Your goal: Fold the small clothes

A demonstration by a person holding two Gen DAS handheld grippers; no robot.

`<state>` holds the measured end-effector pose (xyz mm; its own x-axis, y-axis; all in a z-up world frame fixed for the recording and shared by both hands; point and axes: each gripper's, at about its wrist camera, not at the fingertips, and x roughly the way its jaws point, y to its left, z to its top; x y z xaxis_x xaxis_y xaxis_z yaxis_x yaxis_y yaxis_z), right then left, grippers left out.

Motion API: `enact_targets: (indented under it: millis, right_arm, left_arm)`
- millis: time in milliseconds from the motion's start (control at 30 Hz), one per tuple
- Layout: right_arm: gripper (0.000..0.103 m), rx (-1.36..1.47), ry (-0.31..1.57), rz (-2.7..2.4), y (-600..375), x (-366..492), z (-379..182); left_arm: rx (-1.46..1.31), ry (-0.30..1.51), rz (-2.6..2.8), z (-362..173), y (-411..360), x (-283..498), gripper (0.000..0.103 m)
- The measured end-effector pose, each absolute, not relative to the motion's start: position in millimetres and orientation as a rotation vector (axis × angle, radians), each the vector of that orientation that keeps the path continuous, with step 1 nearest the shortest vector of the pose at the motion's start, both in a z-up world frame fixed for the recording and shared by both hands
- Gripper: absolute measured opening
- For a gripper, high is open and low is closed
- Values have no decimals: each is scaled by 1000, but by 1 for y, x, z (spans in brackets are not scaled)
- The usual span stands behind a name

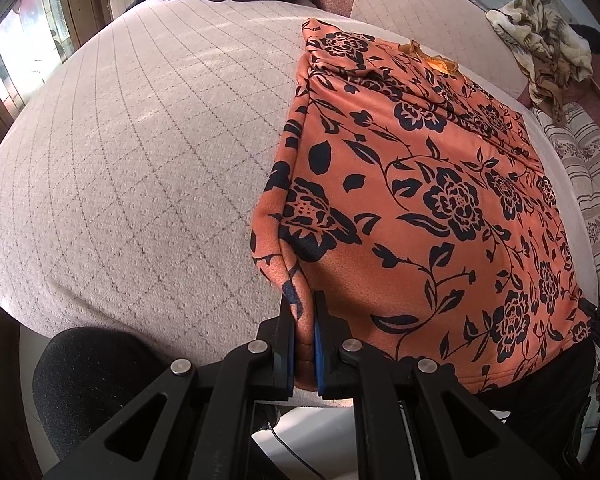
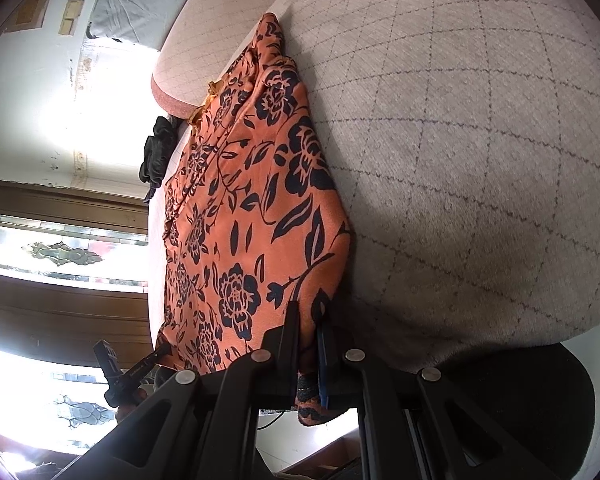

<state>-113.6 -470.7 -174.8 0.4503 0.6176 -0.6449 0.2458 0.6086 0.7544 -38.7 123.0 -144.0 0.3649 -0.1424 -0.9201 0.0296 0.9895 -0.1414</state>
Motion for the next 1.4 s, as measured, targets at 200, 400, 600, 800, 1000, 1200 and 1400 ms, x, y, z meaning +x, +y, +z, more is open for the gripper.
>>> enact_targets:
  millis: [200,400,600,800,1000,1200,1400]
  right_arm:
    - [7,945,1102,292,-474,-115,-174]
    - [7,977,1046,336,-477,-115,-161]
    - [7,965,1039,347,-476,-109,-154]
    - [7,972,1041,346,-475,-106,-156]
    - [7,985,1003,376,-476,-101,-150]
    - [7,994,989,395,-478,-99,-150]
    - [7,999,992,394,-481,-100,-152]
  left_arm:
    - [-105,1168,-111,-134,122,-36,8]
    - [-122,1119,-117,-116,123,-34,8]
    - [-119,1130,-116,-121,121,-30,8]
    - [-110,1130,-113,-120,120,-24,8]
    - [-98,1121,-102,-112,116,-19,8]
    - [-95,1118,-93,-109,113,-18,8]
    - [-99,1116,-89,-108,115,-18,8]
